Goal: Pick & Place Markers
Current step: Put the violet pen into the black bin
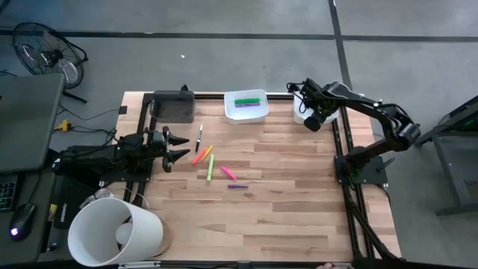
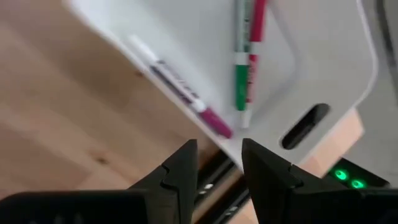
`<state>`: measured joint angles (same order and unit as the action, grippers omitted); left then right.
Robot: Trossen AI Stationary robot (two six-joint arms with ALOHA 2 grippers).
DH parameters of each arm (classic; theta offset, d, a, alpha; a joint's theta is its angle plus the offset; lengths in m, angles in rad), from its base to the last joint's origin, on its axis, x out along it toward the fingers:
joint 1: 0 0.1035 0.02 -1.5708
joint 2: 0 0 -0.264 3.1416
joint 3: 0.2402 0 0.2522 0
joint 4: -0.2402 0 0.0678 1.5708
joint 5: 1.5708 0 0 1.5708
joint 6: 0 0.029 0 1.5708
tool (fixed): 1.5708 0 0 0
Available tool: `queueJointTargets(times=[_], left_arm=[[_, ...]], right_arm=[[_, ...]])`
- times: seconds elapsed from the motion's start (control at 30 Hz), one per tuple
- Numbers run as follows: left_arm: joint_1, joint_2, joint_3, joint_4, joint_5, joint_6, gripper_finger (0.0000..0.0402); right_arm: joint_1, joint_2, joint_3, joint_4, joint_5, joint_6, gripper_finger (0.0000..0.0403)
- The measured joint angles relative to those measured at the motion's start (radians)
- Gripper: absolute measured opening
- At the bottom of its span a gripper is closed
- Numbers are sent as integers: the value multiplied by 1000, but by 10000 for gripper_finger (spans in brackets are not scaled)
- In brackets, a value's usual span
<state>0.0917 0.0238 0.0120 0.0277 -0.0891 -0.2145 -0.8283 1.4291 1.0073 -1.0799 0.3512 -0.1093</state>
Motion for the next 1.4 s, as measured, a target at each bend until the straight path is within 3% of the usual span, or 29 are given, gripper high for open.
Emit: queueJointTargets(times=[0.27,0.7,1.0,1.4], left_arm=[[0,0,0,0,0,0,211],[0,0,0,0,0,0,211],[0,0,0,0,0,0,211],[0,0,0,0,0,0,211]], right_arm=[[116,-70,0,-28,-171,65,115],[453,-77,0,42,-364,188,115],[727,-56,-8,274,-412,214,115],[926,194,-4,718,-437,199,124]])
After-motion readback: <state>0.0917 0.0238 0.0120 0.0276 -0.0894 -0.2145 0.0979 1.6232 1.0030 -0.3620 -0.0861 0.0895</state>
